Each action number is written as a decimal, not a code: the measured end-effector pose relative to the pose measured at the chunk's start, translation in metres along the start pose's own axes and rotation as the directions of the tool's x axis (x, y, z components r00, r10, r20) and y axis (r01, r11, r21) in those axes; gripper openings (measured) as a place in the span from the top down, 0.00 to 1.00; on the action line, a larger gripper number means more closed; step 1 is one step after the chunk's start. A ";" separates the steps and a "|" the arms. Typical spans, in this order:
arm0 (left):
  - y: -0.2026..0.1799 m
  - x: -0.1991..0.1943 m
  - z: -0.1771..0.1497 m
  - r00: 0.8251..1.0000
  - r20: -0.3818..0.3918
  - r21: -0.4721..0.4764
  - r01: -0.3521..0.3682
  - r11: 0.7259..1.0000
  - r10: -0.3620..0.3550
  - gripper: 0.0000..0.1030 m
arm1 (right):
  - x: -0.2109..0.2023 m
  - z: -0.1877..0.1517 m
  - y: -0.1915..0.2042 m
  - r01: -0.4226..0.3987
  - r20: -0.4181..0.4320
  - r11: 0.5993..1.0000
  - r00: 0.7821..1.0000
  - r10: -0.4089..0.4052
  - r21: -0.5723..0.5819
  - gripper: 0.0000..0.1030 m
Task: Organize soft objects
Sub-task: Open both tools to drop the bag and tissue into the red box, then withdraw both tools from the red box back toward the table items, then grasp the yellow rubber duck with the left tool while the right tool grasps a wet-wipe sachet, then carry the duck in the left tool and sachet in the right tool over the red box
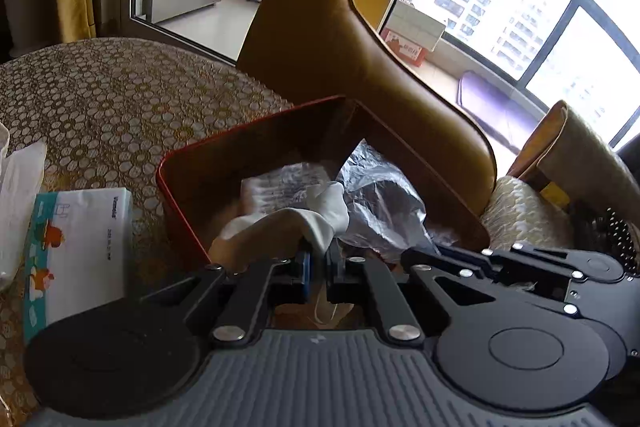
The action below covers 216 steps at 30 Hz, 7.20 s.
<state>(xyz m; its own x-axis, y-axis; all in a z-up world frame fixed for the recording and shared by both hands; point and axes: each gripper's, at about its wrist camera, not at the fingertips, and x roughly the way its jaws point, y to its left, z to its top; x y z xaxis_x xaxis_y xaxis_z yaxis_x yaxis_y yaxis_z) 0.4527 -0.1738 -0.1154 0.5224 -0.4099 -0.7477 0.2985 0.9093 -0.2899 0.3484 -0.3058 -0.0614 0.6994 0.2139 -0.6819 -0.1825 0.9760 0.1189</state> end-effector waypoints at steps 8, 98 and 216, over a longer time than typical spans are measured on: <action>-0.004 0.006 -0.004 1.000 -0.016 0.021 -0.024 1.000 0.024 0.93 | 0.005 -0.002 0.008 0.031 -0.006 0.995 0.999 -0.031 -0.090 0.91; 0.126 -0.215 -0.159 0.947 0.203 -0.126 -0.227 0.966 0.250 0.00 | -0.070 -0.084 0.188 -0.146 0.045 0.978 0.987 0.154 -0.146 0.10; 0.117 -0.212 -0.135 0.947 0.225 -0.202 -0.186 0.961 0.231 0.69 | -0.079 -0.046 0.134 -0.089 0.201 0.992 0.974 0.107 -0.093 0.98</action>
<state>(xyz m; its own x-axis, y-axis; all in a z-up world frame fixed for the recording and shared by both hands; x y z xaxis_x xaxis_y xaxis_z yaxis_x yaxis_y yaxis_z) 0.2689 0.0288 -0.0711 0.7430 -0.1944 -0.6404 0.0283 0.9652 -0.2601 0.2372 -0.1937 -0.0249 0.8004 0.3206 -0.5066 -0.3075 0.9449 0.1121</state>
